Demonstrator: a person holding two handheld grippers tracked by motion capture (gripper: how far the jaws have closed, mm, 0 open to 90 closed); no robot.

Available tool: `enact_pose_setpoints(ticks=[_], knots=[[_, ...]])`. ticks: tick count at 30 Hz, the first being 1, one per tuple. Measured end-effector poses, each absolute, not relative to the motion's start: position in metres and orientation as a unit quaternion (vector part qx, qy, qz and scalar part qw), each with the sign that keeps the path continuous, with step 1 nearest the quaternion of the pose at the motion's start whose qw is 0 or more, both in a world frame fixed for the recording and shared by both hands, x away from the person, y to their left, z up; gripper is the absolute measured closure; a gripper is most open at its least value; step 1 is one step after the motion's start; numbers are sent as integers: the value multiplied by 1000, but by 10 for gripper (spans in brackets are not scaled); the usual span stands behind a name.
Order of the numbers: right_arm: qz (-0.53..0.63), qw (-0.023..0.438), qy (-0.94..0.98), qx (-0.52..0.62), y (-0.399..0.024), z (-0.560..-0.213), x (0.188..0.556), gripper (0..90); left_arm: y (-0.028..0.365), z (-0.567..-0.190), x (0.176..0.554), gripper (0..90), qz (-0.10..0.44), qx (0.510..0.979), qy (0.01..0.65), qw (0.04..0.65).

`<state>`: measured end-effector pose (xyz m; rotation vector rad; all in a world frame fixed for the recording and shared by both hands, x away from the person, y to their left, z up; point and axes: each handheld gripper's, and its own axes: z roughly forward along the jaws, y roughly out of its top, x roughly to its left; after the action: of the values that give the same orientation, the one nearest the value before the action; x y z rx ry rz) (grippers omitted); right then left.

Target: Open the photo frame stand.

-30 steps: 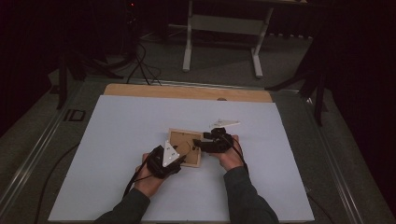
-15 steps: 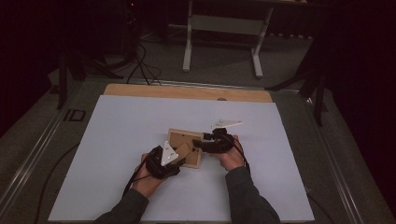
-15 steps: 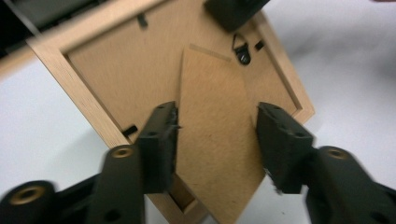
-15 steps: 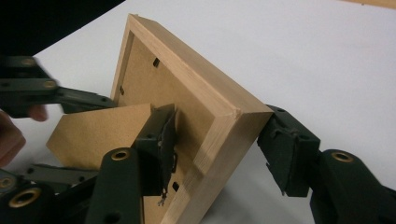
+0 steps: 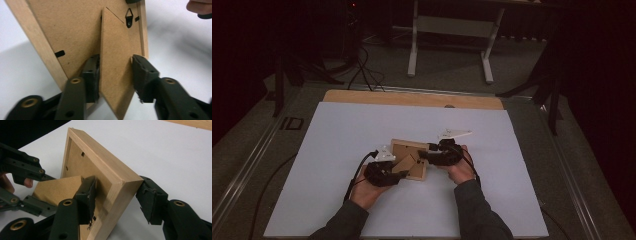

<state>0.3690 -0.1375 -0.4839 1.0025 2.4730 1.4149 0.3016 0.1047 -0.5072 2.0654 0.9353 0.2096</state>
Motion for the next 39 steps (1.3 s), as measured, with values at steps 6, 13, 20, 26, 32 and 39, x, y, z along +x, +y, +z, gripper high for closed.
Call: enact_pose_setpoints(ticks=[6,13,20,26,32,39], knots=[[472,58,817,327,-139,-482,368,525,104,-504,299,640,90,825,367,420],[480,69,813,322,-141,-477,366,570,103,-505,303,652,104,826,370,412],[482,73,812,321,-141,-473,368,581,102,-507,310,655,118,828,371,404],[474,85,816,319,-138,-470,372,581,103,-509,319,655,125,831,364,402],[472,90,815,322,-138,-469,376,581,103,-511,327,654,132,831,356,406],[459,111,822,318,-132,-465,380,579,106,-516,338,657,143,827,355,412]])
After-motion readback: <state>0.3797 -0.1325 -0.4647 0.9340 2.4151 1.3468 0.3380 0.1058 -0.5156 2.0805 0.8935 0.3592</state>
